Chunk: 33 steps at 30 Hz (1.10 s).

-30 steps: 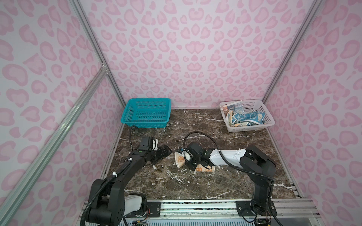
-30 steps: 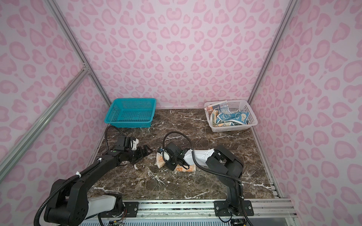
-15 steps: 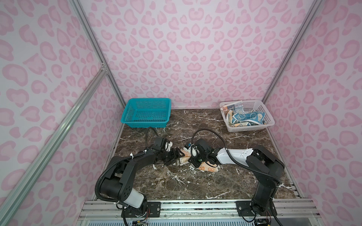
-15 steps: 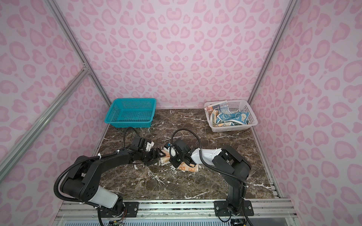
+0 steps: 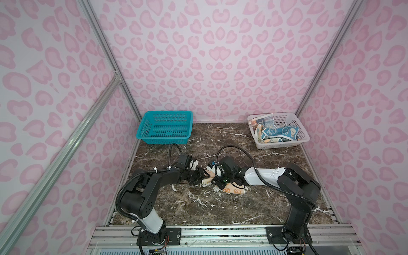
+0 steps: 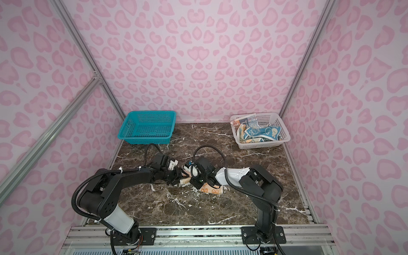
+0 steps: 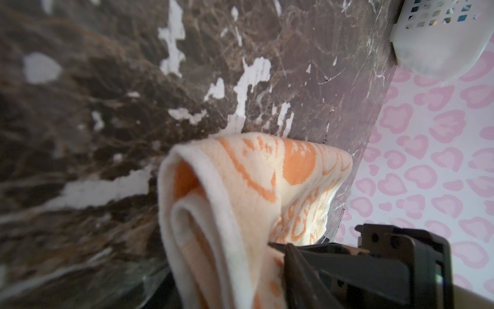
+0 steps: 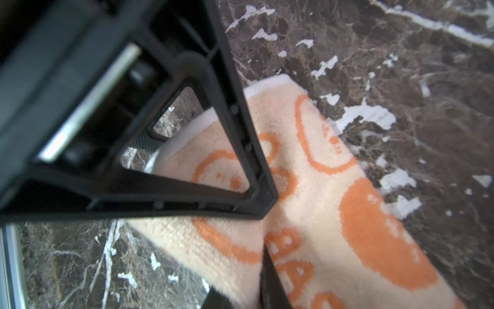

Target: Fold and stack the towels

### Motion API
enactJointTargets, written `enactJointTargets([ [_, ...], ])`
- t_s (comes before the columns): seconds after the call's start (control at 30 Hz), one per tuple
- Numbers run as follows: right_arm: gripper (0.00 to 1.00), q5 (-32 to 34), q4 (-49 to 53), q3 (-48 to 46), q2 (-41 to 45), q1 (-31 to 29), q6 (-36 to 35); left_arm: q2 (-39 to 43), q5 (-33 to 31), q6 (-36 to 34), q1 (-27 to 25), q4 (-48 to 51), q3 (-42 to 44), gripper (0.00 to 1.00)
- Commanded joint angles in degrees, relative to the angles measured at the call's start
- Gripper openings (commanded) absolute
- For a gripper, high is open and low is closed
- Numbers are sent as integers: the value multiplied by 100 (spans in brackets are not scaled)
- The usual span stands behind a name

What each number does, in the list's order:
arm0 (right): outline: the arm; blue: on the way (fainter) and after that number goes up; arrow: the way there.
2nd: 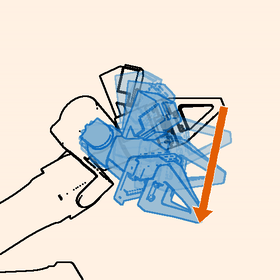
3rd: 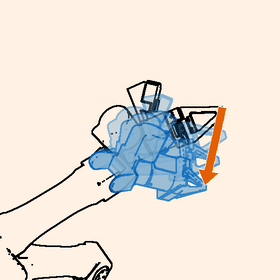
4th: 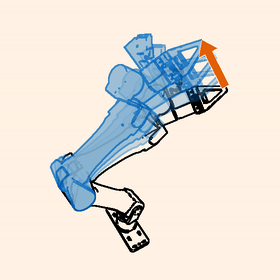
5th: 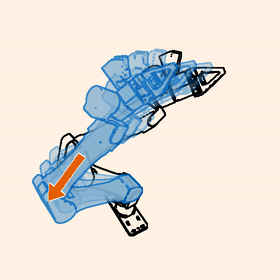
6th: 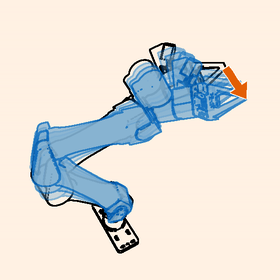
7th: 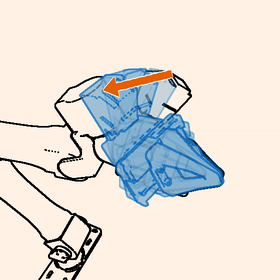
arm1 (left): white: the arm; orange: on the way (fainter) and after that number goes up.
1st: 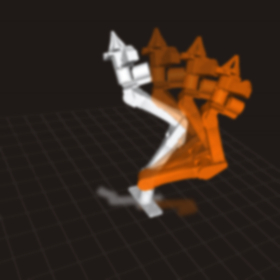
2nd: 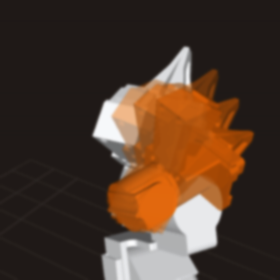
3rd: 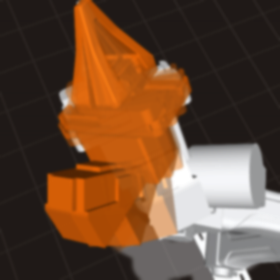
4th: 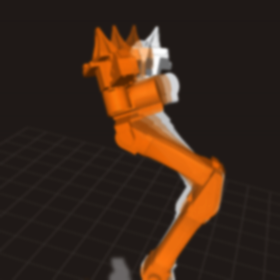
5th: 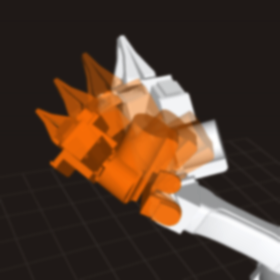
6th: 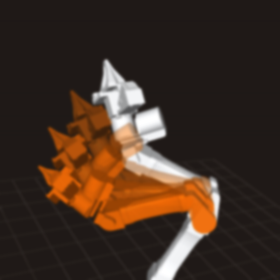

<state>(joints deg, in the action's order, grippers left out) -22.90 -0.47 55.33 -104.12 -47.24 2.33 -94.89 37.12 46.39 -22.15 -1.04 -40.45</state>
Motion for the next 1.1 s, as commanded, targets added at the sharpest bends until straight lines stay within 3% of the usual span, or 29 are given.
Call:
enactJointTargets([
  [0.0, 17, -126, -103, -72, 1, -3, -92, -57, 32, 2, 0, -157, -90, 45],
  [0.13, 21, -236, -77, -99, 32, 4, -146, -113, 97, -65, -2, -151, -132, 29],
  [0.27, 47, -286, 5, -118, 93, -4, -163, -126, 88, -174, -3, -37, -188, 6],
  [0.3, 51, -240, -39, -185, 173, -2, -131, -121, 55, -222, -1, 41, -215, 4],
  [0.5, 62, -22, -296, -558, 831, 38, 80, -70, -102, -599, -6, 482, -381, 4],
  [0.7, 69, 185, -345, -810, 1297, 116, 353, 111, -476, -1525, -3, 1420, -853, 4],
  [0.77, 82, 357, -395, -930, 1470, 127, 446, 229, -646, -1839, 0, 1733, -1095, 4],
  [0.8, 97, 527, -425, -982, 1564, 132, 505, 270, -715, -2029, -1, 1905, -1260, 4],
  [1.07, 99, 1352, -700, -1315, 2346, 129, 741, 37, -1111, -3210, 22, 2975, -2939, 4],
])
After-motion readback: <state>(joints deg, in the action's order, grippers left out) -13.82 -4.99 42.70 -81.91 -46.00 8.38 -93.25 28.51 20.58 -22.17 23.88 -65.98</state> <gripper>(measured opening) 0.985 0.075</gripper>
